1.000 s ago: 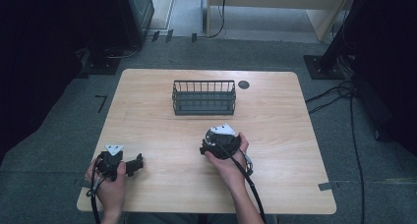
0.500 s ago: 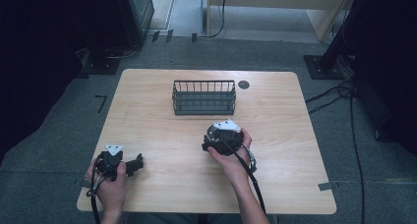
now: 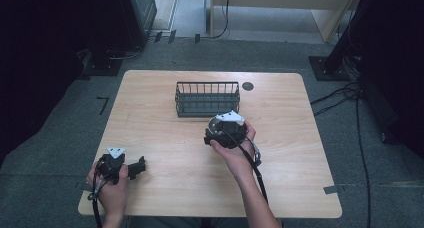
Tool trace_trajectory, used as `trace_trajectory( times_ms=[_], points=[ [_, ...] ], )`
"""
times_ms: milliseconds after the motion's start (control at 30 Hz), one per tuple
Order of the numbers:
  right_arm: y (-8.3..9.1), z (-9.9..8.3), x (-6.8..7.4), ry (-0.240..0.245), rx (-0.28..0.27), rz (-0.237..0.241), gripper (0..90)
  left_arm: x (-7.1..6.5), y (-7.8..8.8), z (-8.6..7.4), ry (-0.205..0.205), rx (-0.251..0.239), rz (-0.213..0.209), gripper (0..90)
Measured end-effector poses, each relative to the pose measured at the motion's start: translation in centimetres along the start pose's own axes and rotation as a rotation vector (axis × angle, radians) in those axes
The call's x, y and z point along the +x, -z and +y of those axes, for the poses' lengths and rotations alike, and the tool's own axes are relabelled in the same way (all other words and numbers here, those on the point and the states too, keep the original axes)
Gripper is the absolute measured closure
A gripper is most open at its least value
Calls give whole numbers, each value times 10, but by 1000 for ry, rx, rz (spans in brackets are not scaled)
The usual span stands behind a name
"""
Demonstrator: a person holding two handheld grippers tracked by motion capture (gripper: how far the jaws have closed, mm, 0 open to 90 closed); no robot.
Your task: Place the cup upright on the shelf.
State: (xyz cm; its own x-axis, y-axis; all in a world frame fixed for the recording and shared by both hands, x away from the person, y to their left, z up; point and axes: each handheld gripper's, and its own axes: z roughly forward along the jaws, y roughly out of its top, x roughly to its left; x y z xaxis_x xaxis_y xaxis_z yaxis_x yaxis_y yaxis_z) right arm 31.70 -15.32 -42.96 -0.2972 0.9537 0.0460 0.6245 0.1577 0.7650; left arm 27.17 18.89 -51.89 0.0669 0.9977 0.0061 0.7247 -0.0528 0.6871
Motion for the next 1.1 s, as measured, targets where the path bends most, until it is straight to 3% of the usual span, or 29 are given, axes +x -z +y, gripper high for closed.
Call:
trace_trajectory(
  times_ms=[633, 1100],
  points=[
    [4, 39, -9, 8, -23, 11, 142, 0, 0, 0, -1, 1, 0, 0],
    [-3, 68, -16, 26, -23, 0, 142, 0, 0, 0, -1, 1, 0, 0]
  ],
)
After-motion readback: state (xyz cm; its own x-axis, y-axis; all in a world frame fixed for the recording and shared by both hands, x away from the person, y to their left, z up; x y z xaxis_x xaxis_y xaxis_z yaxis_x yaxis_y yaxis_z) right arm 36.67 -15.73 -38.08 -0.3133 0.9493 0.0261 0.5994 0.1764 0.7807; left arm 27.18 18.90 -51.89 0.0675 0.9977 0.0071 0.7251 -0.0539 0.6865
